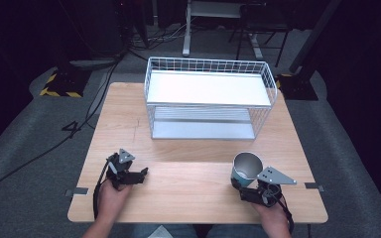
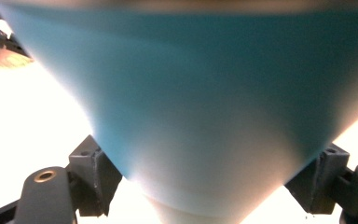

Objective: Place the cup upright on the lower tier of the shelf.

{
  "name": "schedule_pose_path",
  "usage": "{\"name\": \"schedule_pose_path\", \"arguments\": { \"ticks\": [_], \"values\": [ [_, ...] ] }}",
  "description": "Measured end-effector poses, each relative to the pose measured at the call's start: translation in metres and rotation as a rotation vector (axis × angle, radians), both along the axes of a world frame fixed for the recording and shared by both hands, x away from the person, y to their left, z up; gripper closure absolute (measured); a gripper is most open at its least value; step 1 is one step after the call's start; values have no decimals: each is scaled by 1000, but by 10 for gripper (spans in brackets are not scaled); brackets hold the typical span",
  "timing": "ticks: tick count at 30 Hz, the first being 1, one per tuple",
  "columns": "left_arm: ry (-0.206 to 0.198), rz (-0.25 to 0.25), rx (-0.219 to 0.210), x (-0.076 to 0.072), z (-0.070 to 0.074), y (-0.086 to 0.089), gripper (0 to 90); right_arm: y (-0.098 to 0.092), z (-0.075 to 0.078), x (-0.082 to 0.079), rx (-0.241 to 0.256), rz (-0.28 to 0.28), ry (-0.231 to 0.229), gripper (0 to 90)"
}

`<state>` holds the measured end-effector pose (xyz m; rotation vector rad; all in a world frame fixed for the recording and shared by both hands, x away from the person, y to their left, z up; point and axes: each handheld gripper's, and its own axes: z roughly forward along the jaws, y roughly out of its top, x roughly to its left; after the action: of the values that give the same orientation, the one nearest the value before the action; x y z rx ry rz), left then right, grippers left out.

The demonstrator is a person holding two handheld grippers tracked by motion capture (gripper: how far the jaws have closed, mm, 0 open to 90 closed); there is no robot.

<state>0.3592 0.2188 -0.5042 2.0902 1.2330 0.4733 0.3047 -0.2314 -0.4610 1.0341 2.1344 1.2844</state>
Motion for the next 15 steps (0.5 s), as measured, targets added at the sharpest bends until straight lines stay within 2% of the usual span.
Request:
{"name": "schedule_pose_path", "arguments": {
  "ticks": [11, 15],
  "values": [
    [1, -2, 2, 0, 0, 0, 160, 7, 22, 29, 13, 5, -22, 234],
    [1, -1, 2, 0, 0, 0, 160, 8, 27, 41, 9, 2, -7, 233]
  ]
}}
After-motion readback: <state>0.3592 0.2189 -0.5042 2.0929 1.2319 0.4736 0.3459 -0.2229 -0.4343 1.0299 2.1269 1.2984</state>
